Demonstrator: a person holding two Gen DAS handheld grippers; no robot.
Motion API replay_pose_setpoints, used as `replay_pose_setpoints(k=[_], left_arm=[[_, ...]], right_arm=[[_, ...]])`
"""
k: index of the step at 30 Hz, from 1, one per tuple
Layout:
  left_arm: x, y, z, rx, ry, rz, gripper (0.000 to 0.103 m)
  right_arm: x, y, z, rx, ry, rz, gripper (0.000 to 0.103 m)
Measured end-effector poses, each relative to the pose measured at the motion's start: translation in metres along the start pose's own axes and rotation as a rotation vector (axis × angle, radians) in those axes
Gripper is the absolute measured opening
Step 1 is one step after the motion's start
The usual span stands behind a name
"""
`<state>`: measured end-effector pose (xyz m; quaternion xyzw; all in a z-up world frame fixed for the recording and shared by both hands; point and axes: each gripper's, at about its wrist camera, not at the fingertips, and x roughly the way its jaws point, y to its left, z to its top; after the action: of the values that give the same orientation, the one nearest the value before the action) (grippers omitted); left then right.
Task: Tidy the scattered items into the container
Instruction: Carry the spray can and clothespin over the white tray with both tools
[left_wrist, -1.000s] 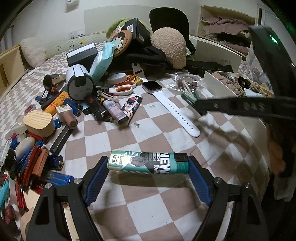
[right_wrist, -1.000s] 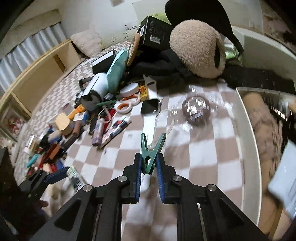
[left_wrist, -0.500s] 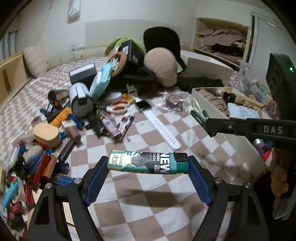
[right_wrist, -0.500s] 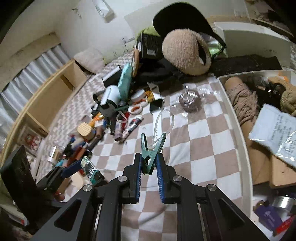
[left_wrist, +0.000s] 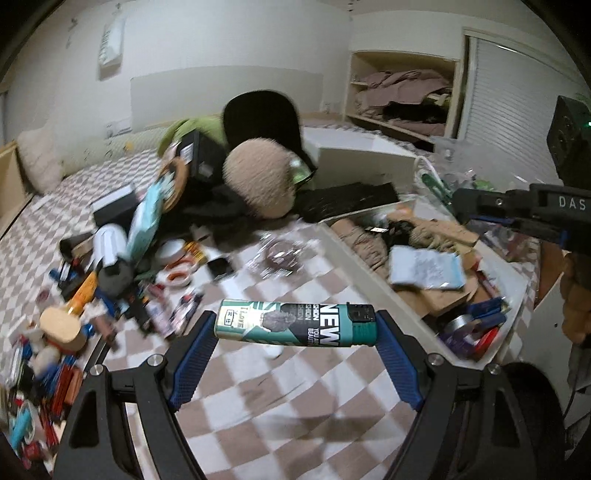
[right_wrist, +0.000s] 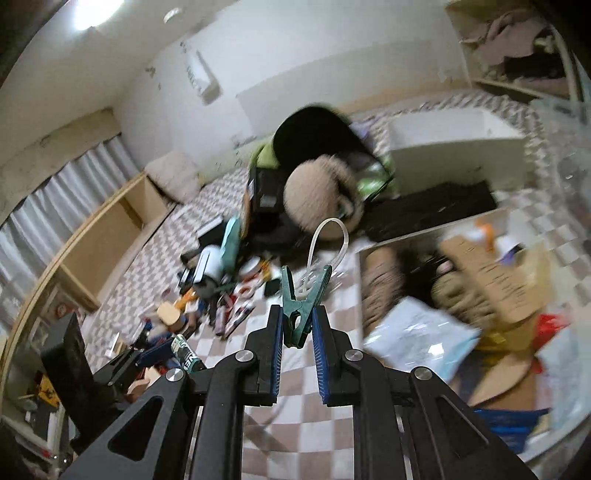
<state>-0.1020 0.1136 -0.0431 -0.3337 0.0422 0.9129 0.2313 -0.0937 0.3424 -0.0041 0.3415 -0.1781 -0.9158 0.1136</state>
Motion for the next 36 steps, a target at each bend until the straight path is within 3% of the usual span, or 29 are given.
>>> replay_pose_setpoints(k=[8, 16, 24, 36], left_arm=[[0.008, -0.057, 0.031, 0.080, -0.038, -0.096, 0.084], [0.030, -0.125, 0.044, 0.180, -0.022, -0.224, 0.084], [0.064, -0.190, 0.048, 0.280, 0.047, -0.338, 0.084], [0.117, -0.233, 0.038, 0.376, 0.166, -0.391, 0.084]], right_arm=[[-0.055, -0.053, 0.010, 0.037, -0.062, -0.110, 0.017], [-0.079, -0.111, 0.002, 0.086, -0.060, -0.234, 0.017], [-0.071, -0.157, -0.021, 0.141, 0.027, -0.297, 0.017], [-0.046, -0.176, -0.019, 0.108, 0.122, -0.293, 0.017]])
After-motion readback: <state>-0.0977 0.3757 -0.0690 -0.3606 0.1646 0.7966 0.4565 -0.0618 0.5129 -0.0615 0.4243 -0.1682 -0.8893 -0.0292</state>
